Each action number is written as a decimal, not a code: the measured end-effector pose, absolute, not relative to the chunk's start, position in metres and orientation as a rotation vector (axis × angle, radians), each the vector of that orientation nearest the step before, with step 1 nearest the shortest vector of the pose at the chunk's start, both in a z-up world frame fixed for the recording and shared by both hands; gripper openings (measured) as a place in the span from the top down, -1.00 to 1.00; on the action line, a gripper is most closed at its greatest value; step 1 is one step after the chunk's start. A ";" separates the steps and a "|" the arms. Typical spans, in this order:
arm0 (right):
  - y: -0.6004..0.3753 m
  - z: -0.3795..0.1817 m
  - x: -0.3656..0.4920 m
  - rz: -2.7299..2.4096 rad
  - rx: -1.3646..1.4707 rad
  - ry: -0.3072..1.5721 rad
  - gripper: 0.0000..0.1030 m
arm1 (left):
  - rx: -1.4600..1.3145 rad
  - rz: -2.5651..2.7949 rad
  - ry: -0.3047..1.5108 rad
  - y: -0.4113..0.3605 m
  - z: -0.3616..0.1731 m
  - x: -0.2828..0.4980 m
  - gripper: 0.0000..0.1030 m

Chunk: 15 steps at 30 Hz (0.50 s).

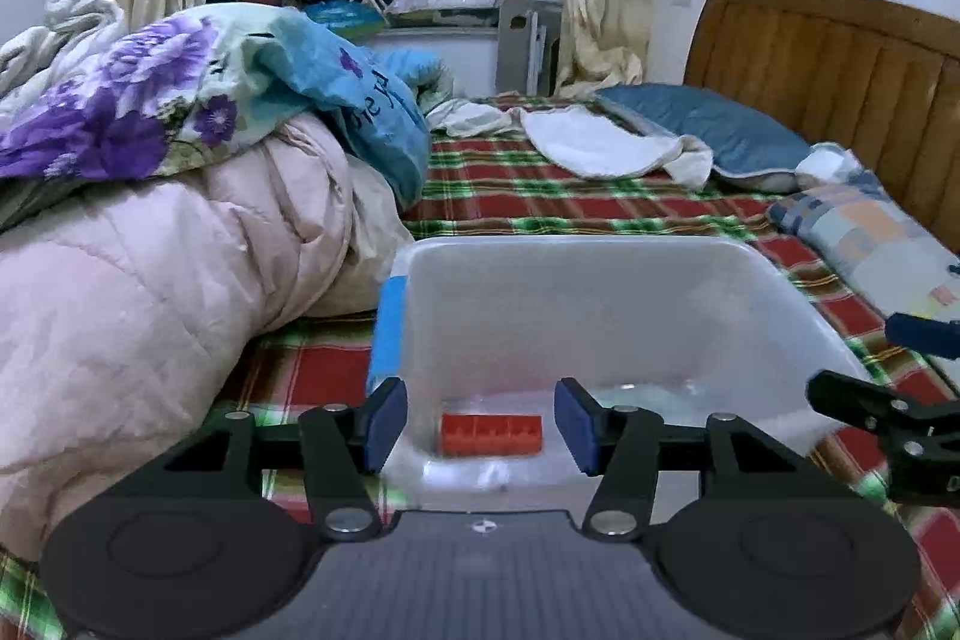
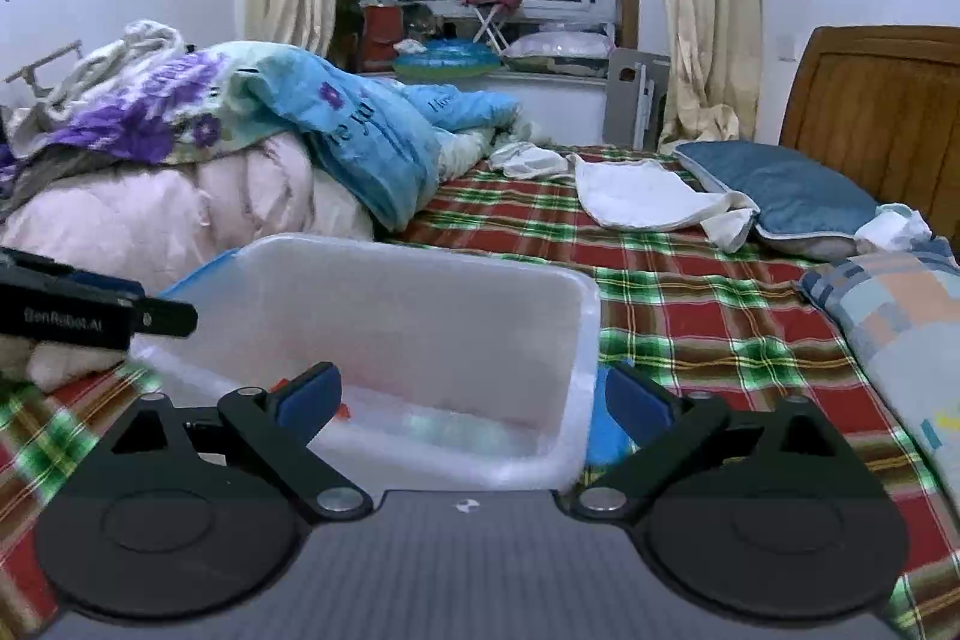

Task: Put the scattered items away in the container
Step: 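Grasp the small pink block with left tool while right tool grasps beige toy vehicle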

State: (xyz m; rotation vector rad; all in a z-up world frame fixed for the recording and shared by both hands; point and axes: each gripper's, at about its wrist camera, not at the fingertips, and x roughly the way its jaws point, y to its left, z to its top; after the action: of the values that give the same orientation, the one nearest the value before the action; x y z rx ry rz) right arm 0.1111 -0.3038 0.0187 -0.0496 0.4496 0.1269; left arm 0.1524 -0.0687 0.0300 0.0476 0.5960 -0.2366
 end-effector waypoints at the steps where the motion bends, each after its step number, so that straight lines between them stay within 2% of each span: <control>1: -0.305 0.018 0.100 0.129 -0.043 0.447 -0.90 | 0.045 -0.244 0.587 -0.062 0.029 0.140 -0.15; 9: -0.301 -0.025 -0.020 0.139 -0.016 0.503 -0.91 | 0.067 -0.235 0.632 -0.026 -0.023 0.019 -0.18; 15: -0.279 -0.054 -0.067 0.102 -0.024 0.556 -0.91 | 0.119 -0.263 0.676 -0.041 -0.060 -0.040 -0.18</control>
State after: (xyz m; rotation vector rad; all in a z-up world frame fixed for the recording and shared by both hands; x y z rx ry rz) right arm -0.0666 -0.2792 -0.0540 -0.0243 0.5563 0.1018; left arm -0.0397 -0.0409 -0.0597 0.1187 0.6755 -0.2633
